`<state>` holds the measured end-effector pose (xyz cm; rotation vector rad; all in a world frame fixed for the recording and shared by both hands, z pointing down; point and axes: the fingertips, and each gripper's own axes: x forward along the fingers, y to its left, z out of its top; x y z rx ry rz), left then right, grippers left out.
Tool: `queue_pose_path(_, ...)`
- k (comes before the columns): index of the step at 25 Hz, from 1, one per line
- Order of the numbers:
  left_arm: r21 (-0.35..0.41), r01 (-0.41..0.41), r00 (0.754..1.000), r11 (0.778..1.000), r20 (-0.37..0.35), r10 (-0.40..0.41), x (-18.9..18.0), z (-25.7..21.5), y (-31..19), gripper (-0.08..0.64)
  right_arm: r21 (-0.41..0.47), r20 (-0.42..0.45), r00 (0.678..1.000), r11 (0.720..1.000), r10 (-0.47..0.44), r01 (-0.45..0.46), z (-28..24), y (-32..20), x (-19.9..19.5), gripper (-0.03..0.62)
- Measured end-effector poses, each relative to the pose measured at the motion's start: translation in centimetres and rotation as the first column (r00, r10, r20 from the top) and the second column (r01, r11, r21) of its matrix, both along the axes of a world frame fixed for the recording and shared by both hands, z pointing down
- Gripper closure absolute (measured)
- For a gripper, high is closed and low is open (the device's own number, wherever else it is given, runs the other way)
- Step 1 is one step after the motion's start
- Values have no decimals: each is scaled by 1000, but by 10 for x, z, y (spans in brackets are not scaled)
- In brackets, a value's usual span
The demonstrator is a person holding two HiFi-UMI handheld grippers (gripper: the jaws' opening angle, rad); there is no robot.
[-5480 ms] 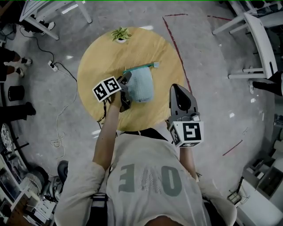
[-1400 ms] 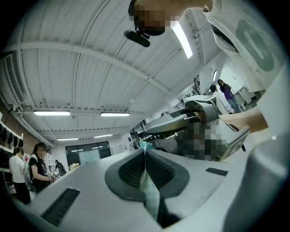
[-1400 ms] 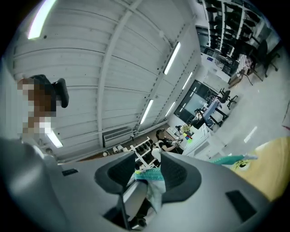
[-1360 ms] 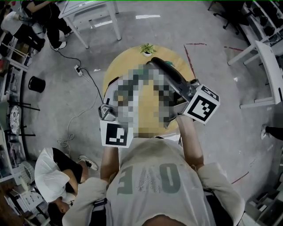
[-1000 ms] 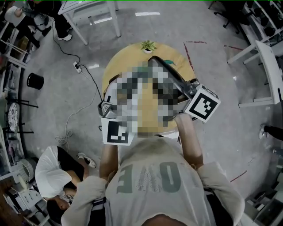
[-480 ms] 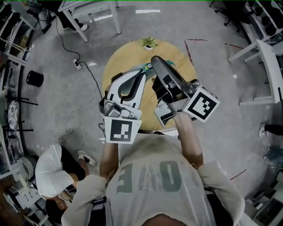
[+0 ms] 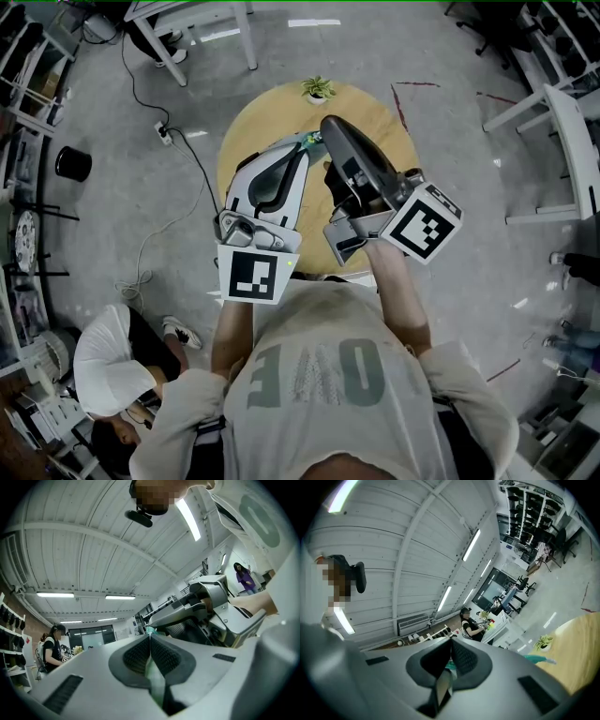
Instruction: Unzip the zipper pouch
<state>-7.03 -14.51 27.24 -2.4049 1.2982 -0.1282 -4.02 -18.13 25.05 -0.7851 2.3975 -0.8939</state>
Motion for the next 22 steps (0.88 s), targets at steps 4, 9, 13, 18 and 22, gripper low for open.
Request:
queue_pose_path(4, 5, -12, 1000, 1000, -24, 12, -1, 0, 0, 532, 15, -4, 1000, 1000, 3, -3, 1, 0, 0, 561)
queue_pose_path(9, -3, -27, 998, 1000, -57, 27, 0, 0, 0, 532, 29, -15, 1000, 999, 16, -16, 1, 0, 2, 561)
queue_pose_path(13, -4, -30, 997, 1000, -67, 29, -1, -1, 0, 532, 25, -8, 1000, 1000, 16, -15, 3, -1, 1, 561)
queue_pose_path(18, 5, -32, 973, 999, -230, 32, -15, -18, 0, 534, -45, -86, 984, 986, 157, -161, 34, -21, 32, 565)
queue_pose_path(22, 29, -32, 965, 999, -258, 39, -28, -29, -3, 532, -156, -34, 963, 950, 267, -269, 60, -34, 82, 565)
